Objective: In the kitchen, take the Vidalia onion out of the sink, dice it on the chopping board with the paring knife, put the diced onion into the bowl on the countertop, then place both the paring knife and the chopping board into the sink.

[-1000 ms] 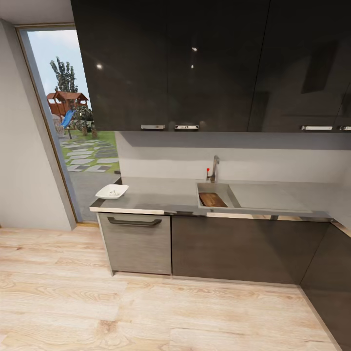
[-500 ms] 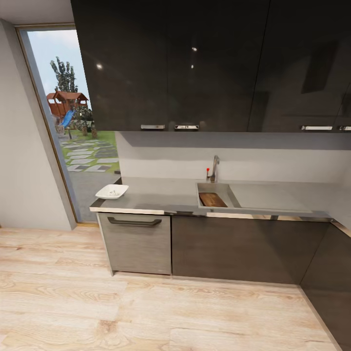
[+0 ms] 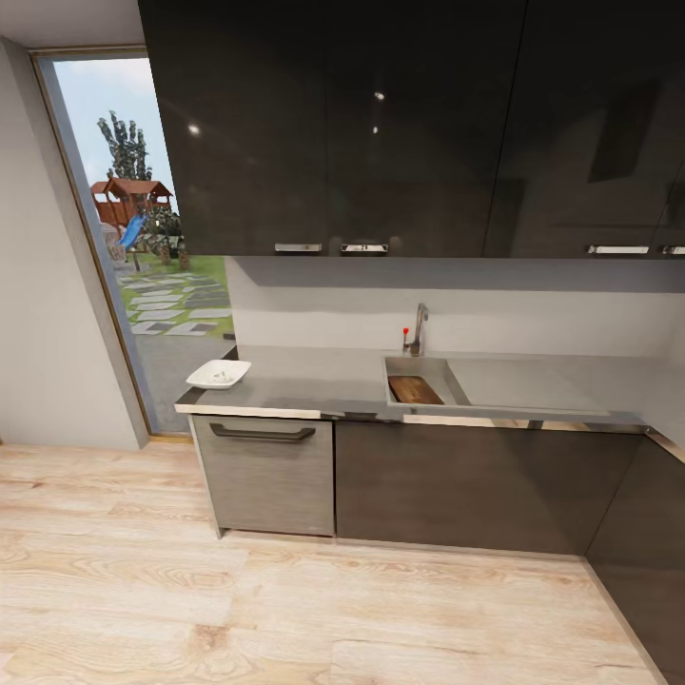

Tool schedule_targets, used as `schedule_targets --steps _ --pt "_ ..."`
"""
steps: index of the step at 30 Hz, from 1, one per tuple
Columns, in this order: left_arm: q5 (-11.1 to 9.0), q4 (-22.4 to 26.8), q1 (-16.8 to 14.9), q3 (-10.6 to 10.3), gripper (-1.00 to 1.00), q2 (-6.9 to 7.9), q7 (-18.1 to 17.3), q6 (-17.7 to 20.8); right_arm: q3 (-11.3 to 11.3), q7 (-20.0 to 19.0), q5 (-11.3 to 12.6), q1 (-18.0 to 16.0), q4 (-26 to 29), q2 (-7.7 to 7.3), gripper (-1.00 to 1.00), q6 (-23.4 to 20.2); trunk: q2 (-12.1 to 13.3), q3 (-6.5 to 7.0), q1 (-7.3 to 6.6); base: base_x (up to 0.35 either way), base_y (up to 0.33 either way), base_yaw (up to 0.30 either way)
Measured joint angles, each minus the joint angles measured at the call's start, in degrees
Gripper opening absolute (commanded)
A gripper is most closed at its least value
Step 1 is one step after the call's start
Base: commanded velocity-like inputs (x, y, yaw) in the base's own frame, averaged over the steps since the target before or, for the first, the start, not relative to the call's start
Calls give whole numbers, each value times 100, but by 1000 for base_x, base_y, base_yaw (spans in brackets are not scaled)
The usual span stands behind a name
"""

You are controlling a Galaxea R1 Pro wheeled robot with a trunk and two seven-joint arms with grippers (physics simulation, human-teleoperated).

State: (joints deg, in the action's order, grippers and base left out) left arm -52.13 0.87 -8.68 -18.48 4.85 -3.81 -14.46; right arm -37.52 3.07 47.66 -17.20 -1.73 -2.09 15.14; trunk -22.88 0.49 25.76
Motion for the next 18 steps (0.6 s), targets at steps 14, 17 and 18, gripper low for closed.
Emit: schedule_targets --steps 14,17,18 --pt "0 0 0 -1 100 1 0 0 0 0 0 -1 0 3 100 0 0 0 0 0 0 0" --pt "0 0 0 -1 100 -1 0 0 0 0 0 0 0 2 100 0 0 0 0 0 0 0" --pt "0 0 0 -1 100 -1 0 0 0 0 0 0 0 1 100 0 0 0 0 0 0 0"
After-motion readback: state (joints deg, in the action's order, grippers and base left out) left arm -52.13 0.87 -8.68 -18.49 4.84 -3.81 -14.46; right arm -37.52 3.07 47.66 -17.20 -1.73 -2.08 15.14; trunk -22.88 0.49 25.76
